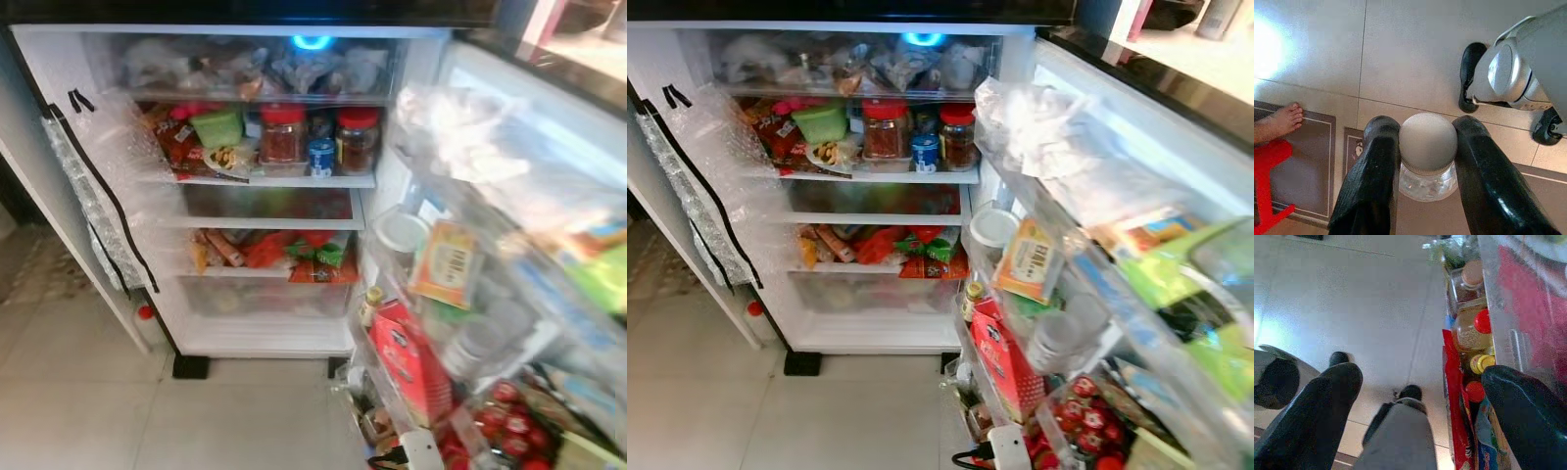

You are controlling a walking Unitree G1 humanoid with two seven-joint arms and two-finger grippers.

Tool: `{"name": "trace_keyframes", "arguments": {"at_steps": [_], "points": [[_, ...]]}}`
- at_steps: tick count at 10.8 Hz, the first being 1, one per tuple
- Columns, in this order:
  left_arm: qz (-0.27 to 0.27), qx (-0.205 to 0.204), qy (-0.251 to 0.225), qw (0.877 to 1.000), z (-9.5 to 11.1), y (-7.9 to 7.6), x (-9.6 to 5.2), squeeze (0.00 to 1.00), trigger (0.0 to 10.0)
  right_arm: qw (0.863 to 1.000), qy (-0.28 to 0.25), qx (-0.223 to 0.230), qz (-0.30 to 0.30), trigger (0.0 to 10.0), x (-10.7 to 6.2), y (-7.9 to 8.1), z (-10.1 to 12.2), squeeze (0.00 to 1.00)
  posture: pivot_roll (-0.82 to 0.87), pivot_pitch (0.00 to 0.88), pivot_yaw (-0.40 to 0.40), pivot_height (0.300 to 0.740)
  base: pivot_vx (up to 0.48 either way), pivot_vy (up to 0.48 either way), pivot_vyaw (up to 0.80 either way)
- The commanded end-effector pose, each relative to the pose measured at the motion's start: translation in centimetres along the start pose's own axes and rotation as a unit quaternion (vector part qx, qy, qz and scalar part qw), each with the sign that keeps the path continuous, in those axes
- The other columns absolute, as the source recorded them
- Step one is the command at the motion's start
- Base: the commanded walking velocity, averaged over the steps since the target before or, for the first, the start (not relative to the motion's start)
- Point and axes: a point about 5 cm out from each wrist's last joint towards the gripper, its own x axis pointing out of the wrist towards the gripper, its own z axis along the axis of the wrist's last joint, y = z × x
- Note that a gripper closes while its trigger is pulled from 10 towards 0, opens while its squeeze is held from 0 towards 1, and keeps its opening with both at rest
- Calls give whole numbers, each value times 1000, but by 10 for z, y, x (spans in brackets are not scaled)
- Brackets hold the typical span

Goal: Restocking fridge

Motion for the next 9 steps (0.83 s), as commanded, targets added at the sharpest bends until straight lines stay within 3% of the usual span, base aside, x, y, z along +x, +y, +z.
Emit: {"name": "trace_keyframes", "arguments": {"at_steps": [1, 6, 9], "points": [[1, 2, 4, 1000, -4, 2, -1, 0, 10000, 1000, 7, 2, -15, 10000, -3, -8, -4, 0, 30, 0, -38, 740, 0, 0, 0], [1, 2, 1, 1000, -3, 2, -1, 0, 10000, 1000, 7, -4, -13, 10000, -2, -8, -2, 0, 35, 0, -38, 740, 0, 0, 0], [0, 6, 1, 1000, -2, 2, -1, 0, 10000, 1000, 9, -8, -10, 10000, -2, -8, -2, 0, 35, 0, -38, 740, 314, 0, 0]]}}
